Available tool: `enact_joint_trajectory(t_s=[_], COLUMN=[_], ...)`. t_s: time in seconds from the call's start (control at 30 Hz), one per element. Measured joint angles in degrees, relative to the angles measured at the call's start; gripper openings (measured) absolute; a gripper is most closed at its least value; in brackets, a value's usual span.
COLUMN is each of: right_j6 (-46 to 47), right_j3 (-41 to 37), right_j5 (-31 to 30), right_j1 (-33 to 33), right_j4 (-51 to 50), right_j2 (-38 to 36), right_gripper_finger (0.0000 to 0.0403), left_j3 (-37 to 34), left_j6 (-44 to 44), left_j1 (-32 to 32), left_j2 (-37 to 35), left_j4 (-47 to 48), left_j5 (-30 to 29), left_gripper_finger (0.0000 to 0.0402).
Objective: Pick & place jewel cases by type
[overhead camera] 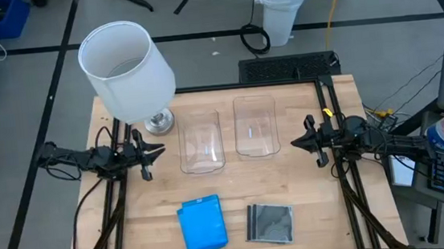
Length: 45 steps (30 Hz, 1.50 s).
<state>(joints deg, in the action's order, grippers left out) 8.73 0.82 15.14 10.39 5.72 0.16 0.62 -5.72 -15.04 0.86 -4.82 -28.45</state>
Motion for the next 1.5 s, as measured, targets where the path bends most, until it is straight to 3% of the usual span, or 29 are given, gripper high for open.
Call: enact_joint_trajectory(t_s=[0.27, 0.5, 0.57, 0.73, 0.83, 0.97, 1.13, 1.4, 1.5], right_j6=[0.00, 3.48, 5.47, 4.25, 3.91, 5.81, 6.95, 5.93, 7.27], right_j3=[0.01, 0.00, 0.00, 0.00, 0.01, 0.00, 0.00, 0.01, 0.00], right_j5=[0.00, 0.00, -0.03, -0.17, -0.15, -0.02, 0.04, 0.11, 0.11], right_j1=[0.00, 0.00, 0.01, 0.00, 0.00, 0.00, 0.00, 0.00, 0.00], right_j4=[0.04, 0.06, 0.06, 0.06, 0.06, -0.02, -0.64, -1.05, -1.27], right_j2=[0.00, 0.00, 0.00, 0.00, 0.00, 0.00, 0.00, 0.00, 0.00], right_gripper_finger=[0.0000, 0.0000, 0.0000, 0.0000, 0.0000, 0.0000, 0.0000, 0.0000, 0.0000], left_j3=[0.00, 0.00, 0.19, 4.08, 7.61, 15.55, 29.90, 55.39, 63.40], left_j6=[7.95, 21.80, 20.79, 14.56, 13.73, 13.16, 9.39, 8.90, 8.84], left_j1=[0.00, 0.00, 0.12, -1.18, -2.92, -5.42, -8.79, -10.50, -10.58], left_j2=[0.01, 0.02, -0.01, 4.36, 12.27, 28.24, 49.73, 78.31, 87.11], left_j4=[-0.68, -1.92, -4.76, -4.23, -4.34, -4.35, -2.81, 9.39, 12.90], left_j5=[1.38, 1.57, 2.03, 11.65, 10.86, 10.83, 11.57, 14.11, 18.38], left_gripper_finger=[0.0067, 0.0067, 0.0067, 0.0067, 0.0067, 0.0054, 0.0007, 0.0004, 0.0006])
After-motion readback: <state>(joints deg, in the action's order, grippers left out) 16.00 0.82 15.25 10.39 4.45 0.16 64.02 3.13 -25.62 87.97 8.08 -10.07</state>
